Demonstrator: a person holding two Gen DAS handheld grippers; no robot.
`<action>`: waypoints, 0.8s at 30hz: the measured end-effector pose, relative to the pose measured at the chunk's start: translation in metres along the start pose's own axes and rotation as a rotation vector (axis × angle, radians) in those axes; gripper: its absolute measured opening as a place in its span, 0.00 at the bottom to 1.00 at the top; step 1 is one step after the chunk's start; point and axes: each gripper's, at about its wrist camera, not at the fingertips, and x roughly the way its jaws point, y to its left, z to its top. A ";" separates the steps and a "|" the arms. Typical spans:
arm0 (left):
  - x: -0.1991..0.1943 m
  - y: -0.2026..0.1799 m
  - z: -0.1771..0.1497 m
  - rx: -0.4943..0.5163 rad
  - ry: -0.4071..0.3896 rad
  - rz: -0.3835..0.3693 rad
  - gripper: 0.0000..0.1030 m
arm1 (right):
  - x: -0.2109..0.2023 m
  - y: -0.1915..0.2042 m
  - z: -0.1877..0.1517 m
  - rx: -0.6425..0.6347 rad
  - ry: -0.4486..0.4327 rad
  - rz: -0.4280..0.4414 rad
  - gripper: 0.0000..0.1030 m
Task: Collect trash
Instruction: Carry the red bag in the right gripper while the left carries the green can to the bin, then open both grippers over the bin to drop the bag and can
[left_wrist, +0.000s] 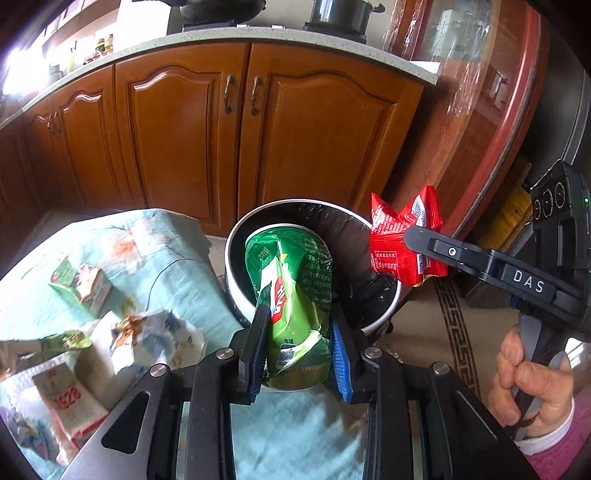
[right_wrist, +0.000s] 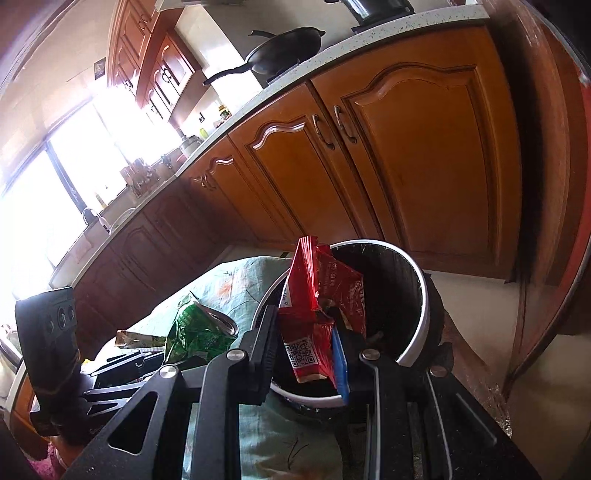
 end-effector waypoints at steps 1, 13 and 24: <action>0.006 0.000 0.005 -0.002 0.006 -0.005 0.29 | 0.002 -0.004 0.002 0.005 0.006 0.002 0.26; 0.077 -0.002 0.047 -0.004 0.085 0.002 0.29 | 0.038 -0.031 0.012 0.048 0.071 -0.015 0.29; 0.089 0.002 0.035 -0.039 0.079 0.008 0.46 | 0.048 -0.044 0.011 0.071 0.104 -0.032 0.55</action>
